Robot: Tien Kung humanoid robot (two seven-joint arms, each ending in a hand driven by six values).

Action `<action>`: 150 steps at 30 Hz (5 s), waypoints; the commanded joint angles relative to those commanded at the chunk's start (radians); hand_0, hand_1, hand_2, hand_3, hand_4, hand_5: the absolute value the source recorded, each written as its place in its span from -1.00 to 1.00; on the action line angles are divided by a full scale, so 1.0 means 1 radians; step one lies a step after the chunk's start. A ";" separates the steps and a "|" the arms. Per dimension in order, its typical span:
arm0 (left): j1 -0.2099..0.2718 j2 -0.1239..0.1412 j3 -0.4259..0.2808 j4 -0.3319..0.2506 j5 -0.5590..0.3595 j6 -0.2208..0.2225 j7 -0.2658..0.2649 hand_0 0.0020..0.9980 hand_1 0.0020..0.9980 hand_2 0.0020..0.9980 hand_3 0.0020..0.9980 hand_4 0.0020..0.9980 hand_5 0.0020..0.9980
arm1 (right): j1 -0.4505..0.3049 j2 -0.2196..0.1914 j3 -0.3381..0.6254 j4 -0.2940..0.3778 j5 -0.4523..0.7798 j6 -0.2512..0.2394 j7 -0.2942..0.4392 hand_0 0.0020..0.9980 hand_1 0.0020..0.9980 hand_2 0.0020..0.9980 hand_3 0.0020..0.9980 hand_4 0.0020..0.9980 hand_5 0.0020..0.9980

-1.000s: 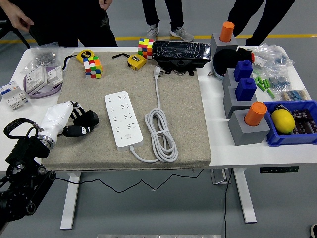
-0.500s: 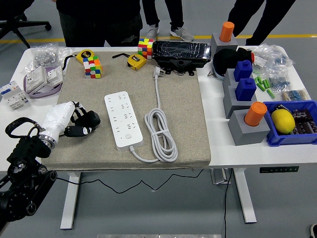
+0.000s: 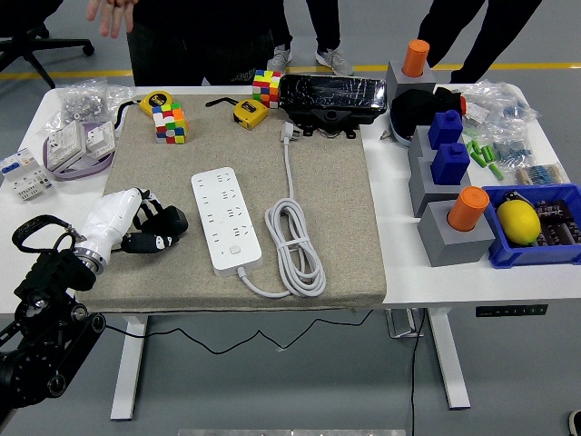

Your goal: Pick up the plug,place it near the board,insert it into the board,press the button

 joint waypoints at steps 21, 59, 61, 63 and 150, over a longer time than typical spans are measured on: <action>0.031 0.010 -0.032 -0.241 -0.024 -0.018 0.019 -0.52 -0.33 -0.25 0.03 0.49 -1.00 | 0.001 -0.001 0.004 0.000 0.002 0.001 0.003 0.57 0.46 0.46 0.53 1.00 1.00; -0.104 0.125 0.271 -0.166 -0.100 -0.058 -0.006 -0.50 -0.34 -0.27 0.03 0.51 -1.00 | 0.004 -0.006 -0.024 0.000 0.026 -0.003 0.005 0.57 0.46 0.46 0.53 1.00 1.00; -0.105 0.125 0.270 -0.154 -0.092 -0.056 -0.004 -0.50 -0.34 -0.27 0.03 0.51 -1.00 | 0.004 -0.007 -0.022 0.000 0.024 -0.004 0.004 0.57 0.46 0.46 0.53 1.00 1.00; -0.107 0.125 0.269 -0.145 -0.088 -0.056 -0.004 -0.50 -0.34 -0.27 0.03 0.51 -1.00 | 0.004 -0.007 -0.021 0.000 0.023 -0.005 0.003 0.57 0.46 0.46 0.53 1.00 1.00; -0.189 0.131 0.286 0.022 -0.078 -0.025 -0.060 -0.29 0.13 0.17 0.14 0.64 -1.00 | 0.014 -0.013 -0.037 0.000 0.046 -0.001 0.011 0.57 0.45 0.46 0.53 1.00 1.00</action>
